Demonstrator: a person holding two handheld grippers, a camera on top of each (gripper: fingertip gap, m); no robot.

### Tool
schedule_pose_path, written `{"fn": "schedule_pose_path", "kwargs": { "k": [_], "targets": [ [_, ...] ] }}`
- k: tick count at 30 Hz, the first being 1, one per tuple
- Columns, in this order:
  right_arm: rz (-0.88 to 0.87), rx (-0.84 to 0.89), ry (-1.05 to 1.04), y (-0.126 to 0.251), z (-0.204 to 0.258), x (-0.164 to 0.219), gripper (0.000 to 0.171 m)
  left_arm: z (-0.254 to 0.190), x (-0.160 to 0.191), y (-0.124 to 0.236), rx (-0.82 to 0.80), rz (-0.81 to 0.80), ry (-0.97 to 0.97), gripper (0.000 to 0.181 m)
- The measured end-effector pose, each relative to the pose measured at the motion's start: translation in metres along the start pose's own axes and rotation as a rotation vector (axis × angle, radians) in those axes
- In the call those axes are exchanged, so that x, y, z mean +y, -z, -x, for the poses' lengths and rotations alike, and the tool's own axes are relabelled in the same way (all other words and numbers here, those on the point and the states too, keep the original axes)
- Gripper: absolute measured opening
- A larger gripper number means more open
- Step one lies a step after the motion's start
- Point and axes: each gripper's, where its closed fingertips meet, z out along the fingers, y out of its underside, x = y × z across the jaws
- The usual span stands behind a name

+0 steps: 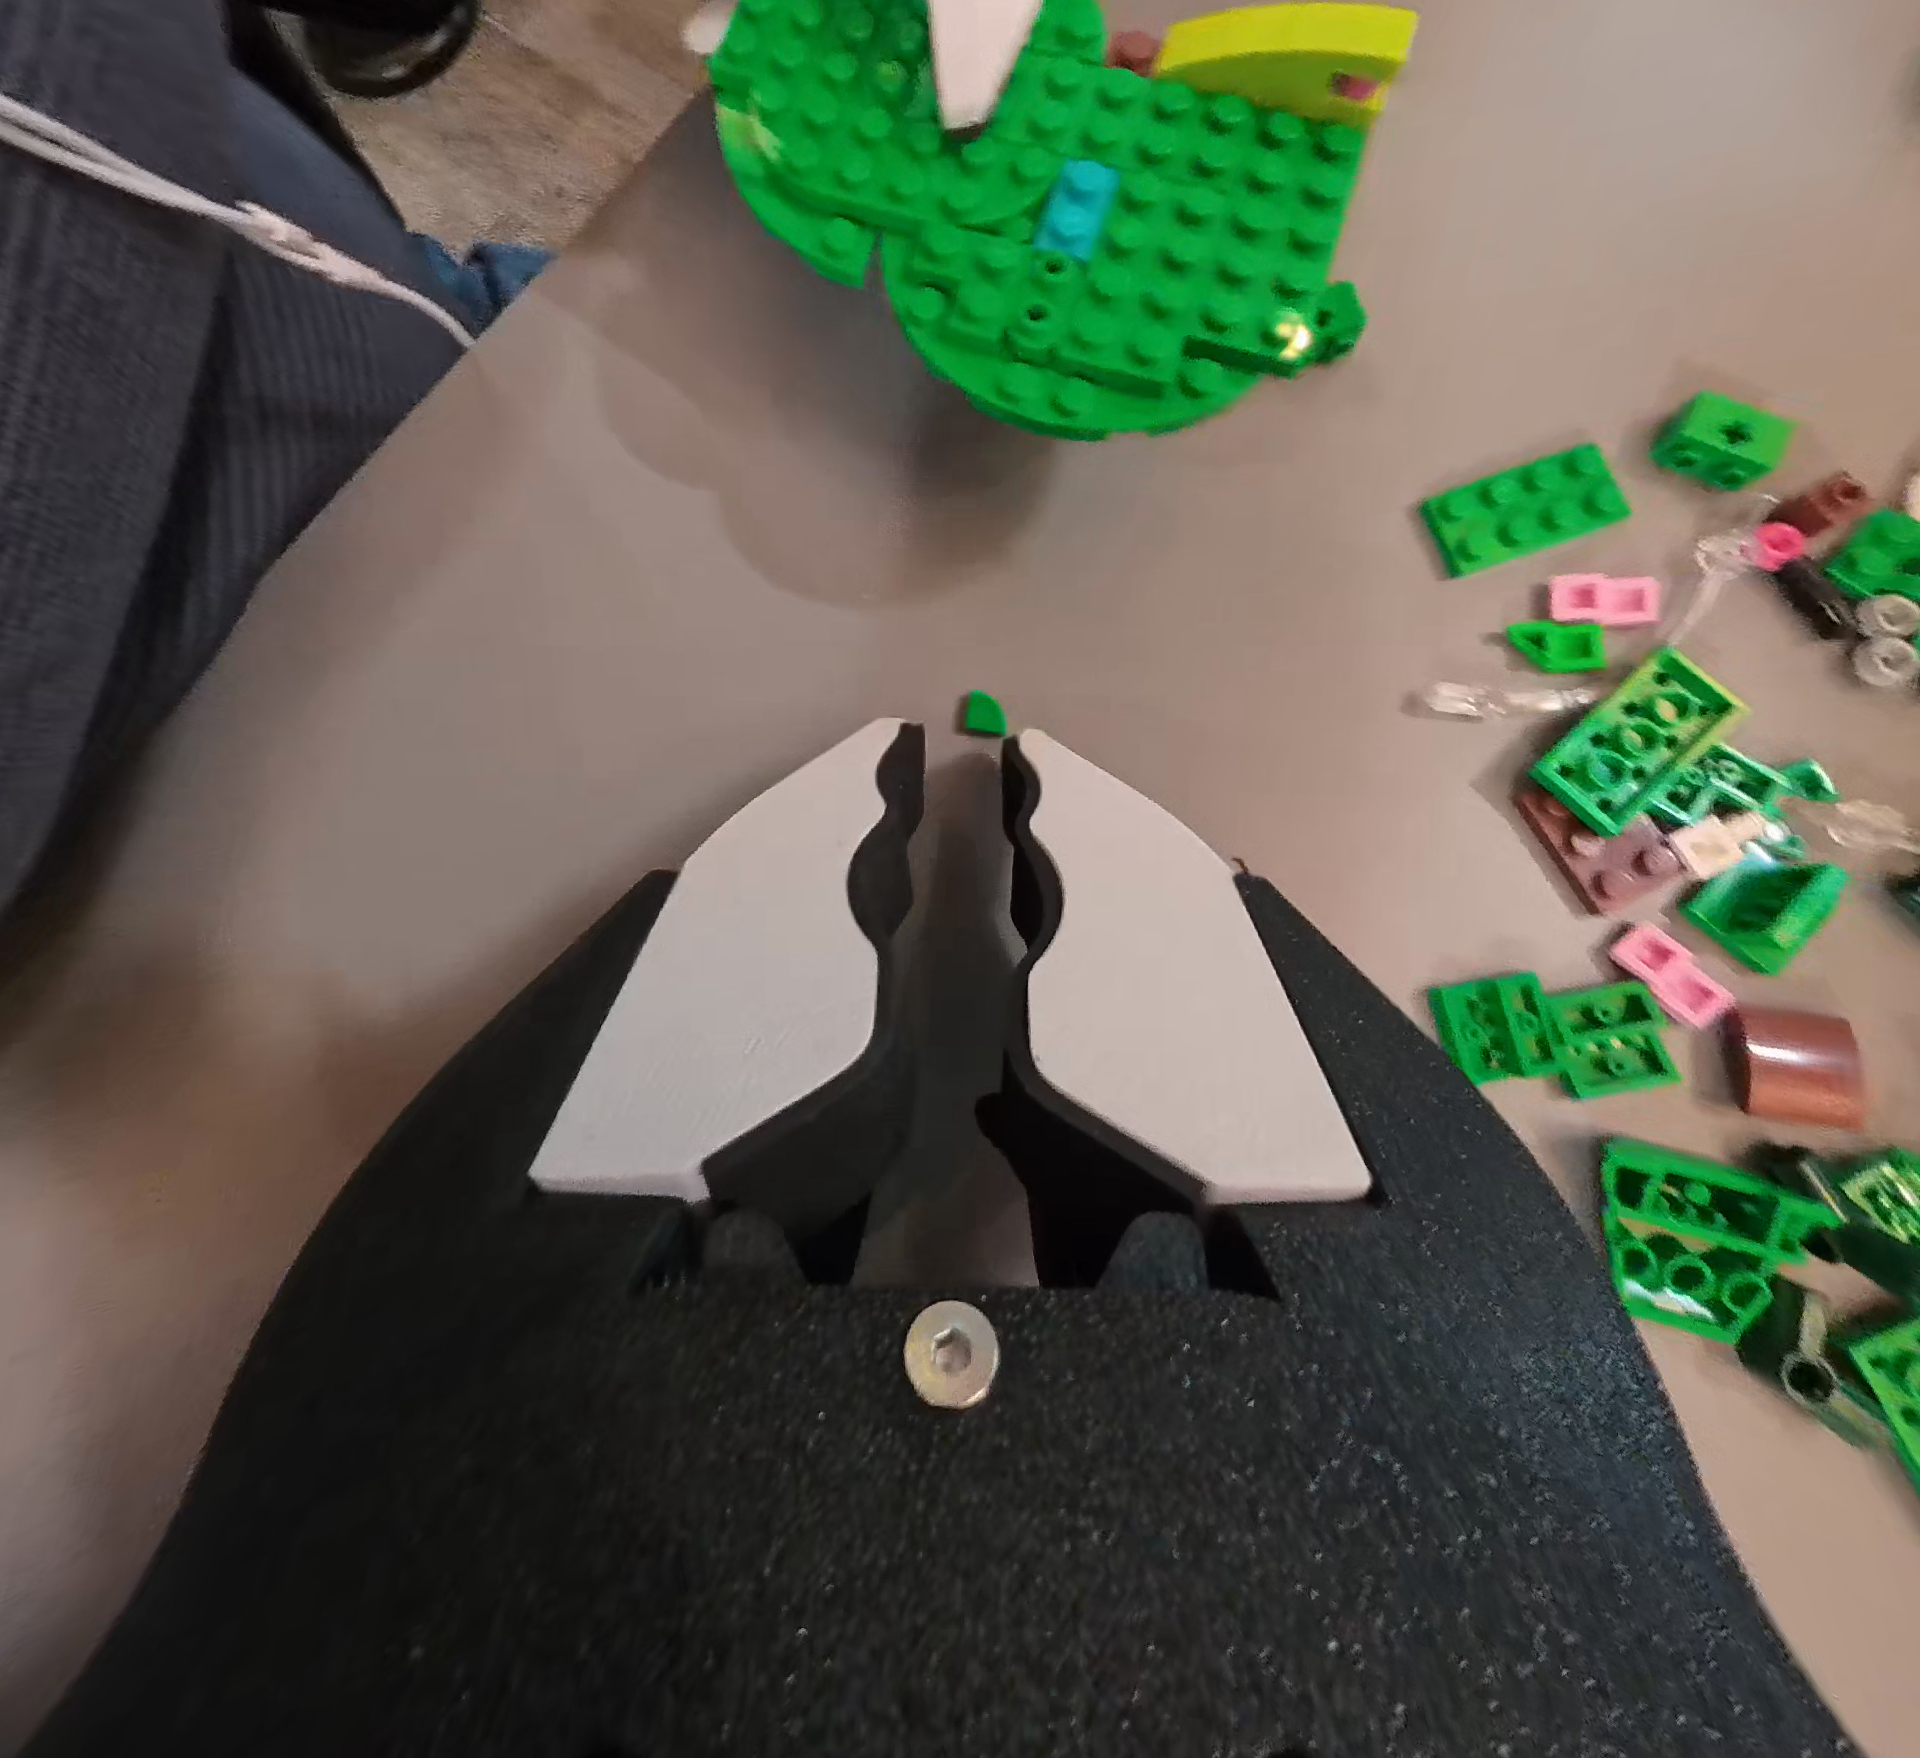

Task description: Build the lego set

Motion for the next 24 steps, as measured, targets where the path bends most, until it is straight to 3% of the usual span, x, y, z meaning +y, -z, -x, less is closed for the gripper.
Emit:
{"fn": "schedule_pose_path", "kwargs": {
  "k": [8,13,24],
  "targets": [
    [0.028,-0.062,0.029,-0.006,0.013,0.002,0.012,0.0,0.0,0.0,0.006,-0.003,-0.001,0.009],
    [-0.02,0.024,0.052,-0.002,-0.005,-0.002,0.015,0.0,0.001,0.0,0.007,-0.002,0.001,0.009],
    [0.045,0.025,0.064,-0.008,0.001,0.001,0.017,-0.001,-0.001,0.0,0.009,-0.025,-0.003,0.008]
  ]
}}
